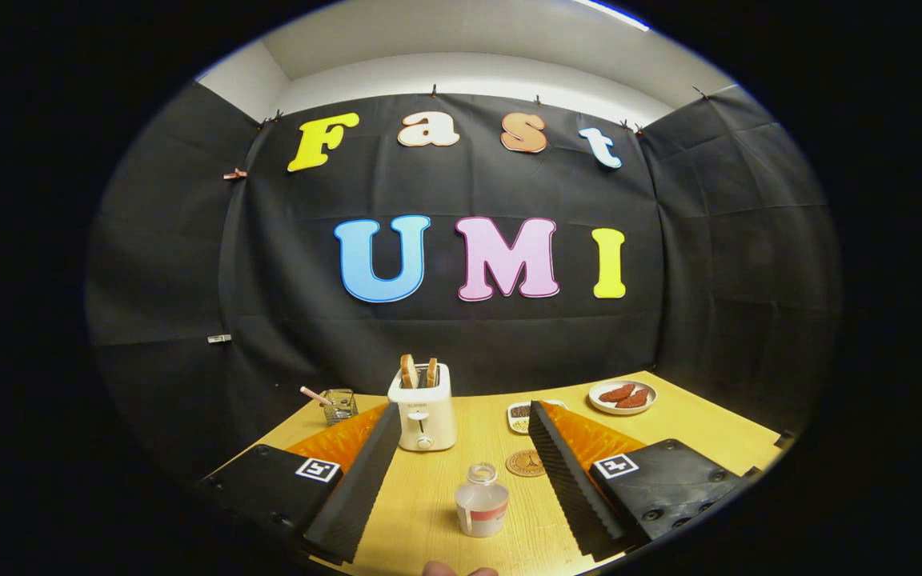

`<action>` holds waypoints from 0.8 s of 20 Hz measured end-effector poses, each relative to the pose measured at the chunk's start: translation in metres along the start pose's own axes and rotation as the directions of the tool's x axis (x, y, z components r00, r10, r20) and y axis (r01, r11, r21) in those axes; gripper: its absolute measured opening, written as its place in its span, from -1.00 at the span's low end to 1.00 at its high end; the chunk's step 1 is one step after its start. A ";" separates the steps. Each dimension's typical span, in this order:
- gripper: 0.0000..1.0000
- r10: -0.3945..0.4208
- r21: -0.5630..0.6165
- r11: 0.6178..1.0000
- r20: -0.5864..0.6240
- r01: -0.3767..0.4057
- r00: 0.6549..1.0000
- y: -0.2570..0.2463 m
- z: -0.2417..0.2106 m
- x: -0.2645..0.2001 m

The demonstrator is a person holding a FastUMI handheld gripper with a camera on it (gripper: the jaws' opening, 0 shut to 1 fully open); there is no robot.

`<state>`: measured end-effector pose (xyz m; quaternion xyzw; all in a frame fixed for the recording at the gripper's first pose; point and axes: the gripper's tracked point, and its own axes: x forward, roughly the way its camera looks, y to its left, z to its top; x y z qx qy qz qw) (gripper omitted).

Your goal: Take the bottle from table, then pour the juice into the cup, finally place the bottle on the coaster

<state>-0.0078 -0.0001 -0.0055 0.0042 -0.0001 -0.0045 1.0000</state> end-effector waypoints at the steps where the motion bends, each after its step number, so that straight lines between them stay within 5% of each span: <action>1: 0.97 -0.002 -0.002 1.000 -0.002 0.002 1.000 0.000 -0.002 0.000; 16: 0.97 -0.051 0.007 0.999 -0.006 0.051 0.999 -0.010 -0.078 0.008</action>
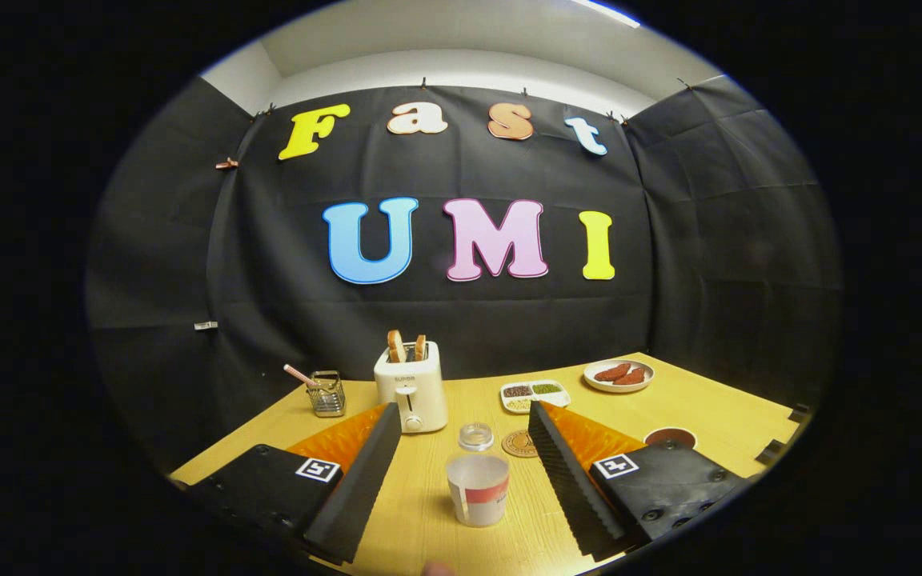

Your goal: Take the bottle from table, then pour the juice into the cup, finally place the bottle on the coaster

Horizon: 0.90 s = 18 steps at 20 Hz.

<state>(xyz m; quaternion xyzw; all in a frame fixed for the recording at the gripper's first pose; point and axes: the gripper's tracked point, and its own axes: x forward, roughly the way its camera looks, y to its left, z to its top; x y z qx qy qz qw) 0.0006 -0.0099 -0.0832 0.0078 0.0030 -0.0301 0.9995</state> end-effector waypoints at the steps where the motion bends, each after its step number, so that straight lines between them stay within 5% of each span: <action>1: 0.97 -0.008 -0.005 1.000 -0.001 0.008 1.000 -0.002 -0.009 0.003; 18: 0.97 -0.011 -0.040 0.999 -0.038 0.010 0.999 -0.007 -0.118 0.054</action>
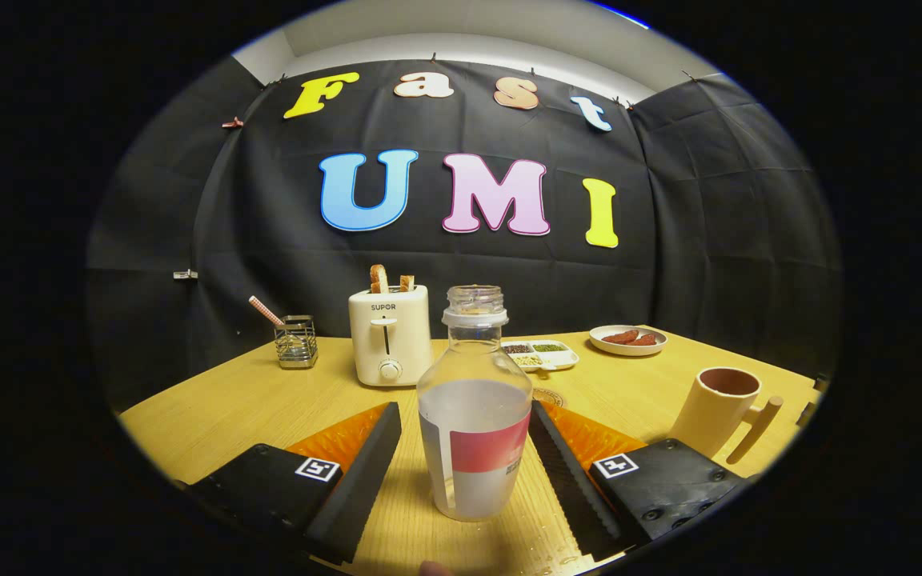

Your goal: Take the bottle from table, then pour the juice into the cup, finally place the bottle on the coaster

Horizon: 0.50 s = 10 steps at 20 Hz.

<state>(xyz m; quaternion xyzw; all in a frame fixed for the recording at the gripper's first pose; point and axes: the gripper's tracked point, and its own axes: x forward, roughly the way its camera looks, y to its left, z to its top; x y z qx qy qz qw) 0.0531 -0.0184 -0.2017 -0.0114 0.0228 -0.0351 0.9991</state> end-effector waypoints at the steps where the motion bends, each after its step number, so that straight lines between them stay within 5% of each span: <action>1: 0.97 -0.002 -0.001 1.000 0.000 0.002 1.000 0.000 -0.003 0.003; 3: 0.97 -0.013 -0.009 1.000 0.004 0.013 1.000 -0.004 -0.004 0.009; 5: 0.52 -0.019 -0.012 1.000 0.008 0.019 1.000 -0.005 -0.003 0.006; 10: 0.52 -0.002 -0.002 1.000 0.002 0.002 1.000 -0.001 0.017 -0.002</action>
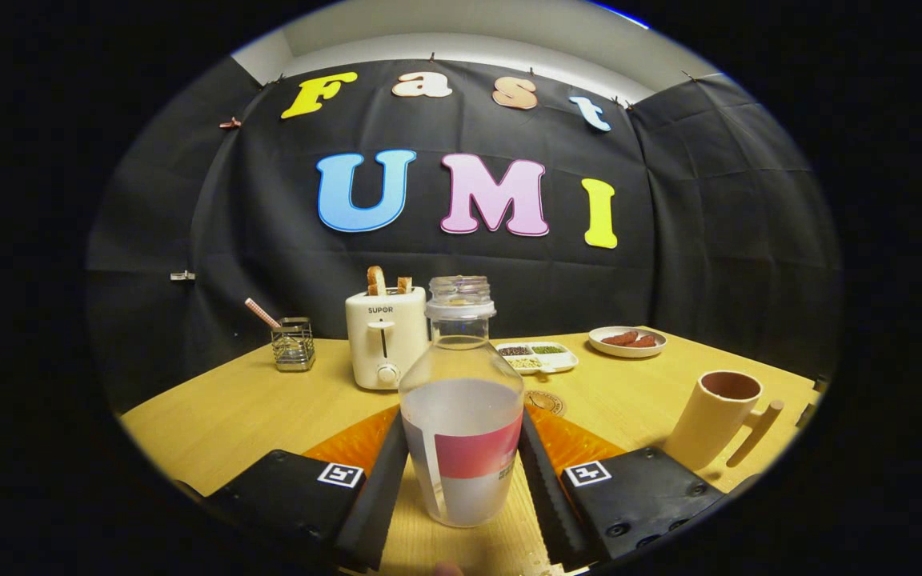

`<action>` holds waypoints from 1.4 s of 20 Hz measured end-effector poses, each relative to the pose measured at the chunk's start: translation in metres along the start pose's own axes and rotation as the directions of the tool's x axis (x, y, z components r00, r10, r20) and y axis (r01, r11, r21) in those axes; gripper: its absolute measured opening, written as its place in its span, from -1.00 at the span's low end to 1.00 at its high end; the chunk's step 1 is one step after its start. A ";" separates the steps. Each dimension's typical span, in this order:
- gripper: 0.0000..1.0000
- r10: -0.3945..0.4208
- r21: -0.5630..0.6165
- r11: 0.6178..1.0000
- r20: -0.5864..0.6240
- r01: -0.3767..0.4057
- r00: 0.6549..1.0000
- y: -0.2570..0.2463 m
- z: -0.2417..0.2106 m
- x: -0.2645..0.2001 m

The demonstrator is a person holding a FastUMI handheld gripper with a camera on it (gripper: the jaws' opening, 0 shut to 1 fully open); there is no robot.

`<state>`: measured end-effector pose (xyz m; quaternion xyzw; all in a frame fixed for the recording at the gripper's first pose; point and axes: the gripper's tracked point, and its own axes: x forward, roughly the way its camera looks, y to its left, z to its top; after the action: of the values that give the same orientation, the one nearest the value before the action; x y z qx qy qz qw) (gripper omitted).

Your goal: Take the bottle from table, then pour the juice into the cup, finally place the bottle on the coaster

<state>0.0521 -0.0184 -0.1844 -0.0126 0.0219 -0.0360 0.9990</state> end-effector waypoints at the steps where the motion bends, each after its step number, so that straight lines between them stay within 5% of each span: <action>1: 0.51 0.003 0.000 1.000 -0.001 -0.003 1.000 0.000 0.007 -0.001; 17: 0.52 0.039 0.053 0.998 -0.021 -0.037 0.999 -0.026 0.109 -0.016; 23: 0.52 0.036 0.199 0.980 -0.059 -0.024 0.998 -0.056 0.098 -0.008; 28: 0.52 0.088 0.402 0.914 -0.086 -0.046 0.992 -0.066 0.088 -0.005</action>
<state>0.0463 -0.0814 -0.0946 0.1942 0.0657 -0.0062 0.9787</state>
